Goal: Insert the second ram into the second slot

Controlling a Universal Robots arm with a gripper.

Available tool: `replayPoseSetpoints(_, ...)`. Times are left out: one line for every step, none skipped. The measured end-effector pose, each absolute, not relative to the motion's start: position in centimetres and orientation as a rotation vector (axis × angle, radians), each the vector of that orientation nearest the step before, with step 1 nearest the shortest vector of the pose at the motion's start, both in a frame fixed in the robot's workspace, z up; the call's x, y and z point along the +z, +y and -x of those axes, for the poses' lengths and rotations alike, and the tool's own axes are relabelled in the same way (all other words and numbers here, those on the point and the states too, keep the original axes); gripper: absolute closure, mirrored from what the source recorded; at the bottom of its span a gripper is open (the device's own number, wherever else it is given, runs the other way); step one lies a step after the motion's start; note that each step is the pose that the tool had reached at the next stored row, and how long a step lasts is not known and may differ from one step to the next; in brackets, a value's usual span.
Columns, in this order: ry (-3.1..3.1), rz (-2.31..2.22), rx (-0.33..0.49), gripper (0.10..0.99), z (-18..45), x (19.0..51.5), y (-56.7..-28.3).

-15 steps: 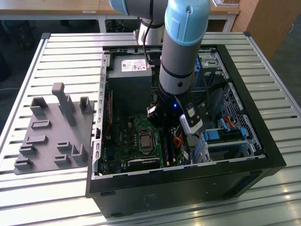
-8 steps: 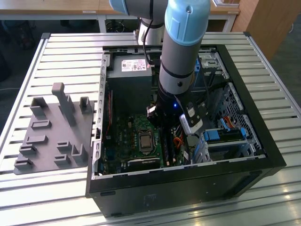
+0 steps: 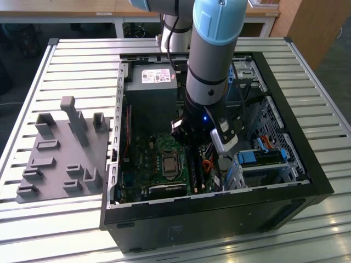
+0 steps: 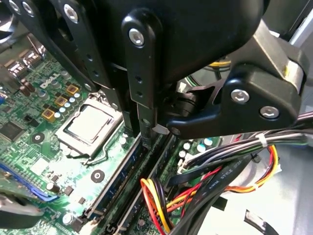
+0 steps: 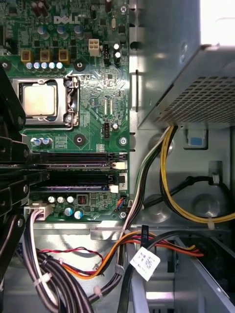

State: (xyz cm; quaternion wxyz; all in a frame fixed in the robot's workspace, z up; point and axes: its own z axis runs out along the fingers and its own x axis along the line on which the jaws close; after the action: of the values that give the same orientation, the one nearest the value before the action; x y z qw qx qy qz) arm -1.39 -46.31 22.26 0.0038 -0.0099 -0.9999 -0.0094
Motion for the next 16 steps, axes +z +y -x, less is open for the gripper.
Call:
replayPoseSetpoints(-3.134, 0.031, -0.029, 0.875, 1.39, 22.42, -46.31)
replayPoseSetpoints(-3.134, 0.031, -0.029, 0.875, 1.39, 22.57, -46.31)
replayPoseSetpoints(-3.134, 0.031, -0.029, 0.875, 1.39, 22.66, -46.31)
replayPoseSetpoints(-3.134, 0.031, -0.029, 0.890, 1.39, 22.67, -46.31)
replayPoseSetpoints(-3.134, 0.031, -0.030, 0.953, 1.39, 22.67, -46.31)
replayPoseSetpoints(-3.134, 0.031, -0.030, 0.953, 1.39, 22.67, -46.30)
replayPoseSetpoints(-3.134, 0.031, -0.030, 0.953, 1.39, 22.67, -46.31)
replayPoseSetpoints(-3.134, 0.031, -0.029, 0.980, 1.39, 22.66, -46.31)
replayPoseSetpoints(-3.134, 0.031, -0.029, 0.980, 1.39, 22.58, -46.31)
replayPoseSetpoints(-3.134, 0.031, -0.029, 0.980, 1.39, 22.52, -46.31)
replayPoseSetpoints(-3.134, 0.031, -0.029, 0.980, 1.39, 22.48, -46.31)
replayPoseSetpoints(-3.134, 0.031, -0.029, 0.980, 1.39, 22.45, -46.31)
replayPoseSetpoints(-3.134, 0.031, -0.029, 0.980, 1.38, 22.40, -46.31)
replayPoseSetpoints(-3.134, 0.031, -0.029, 0.980, 1.38, 22.36, -46.31)
replayPoseSetpoints(-3.134, 0.031, -0.029, 0.980, 1.38, 22.31, -46.31)
replayPoseSetpoints(-3.134, 0.031, -0.029, 0.980, 1.38, 22.27, -46.31)
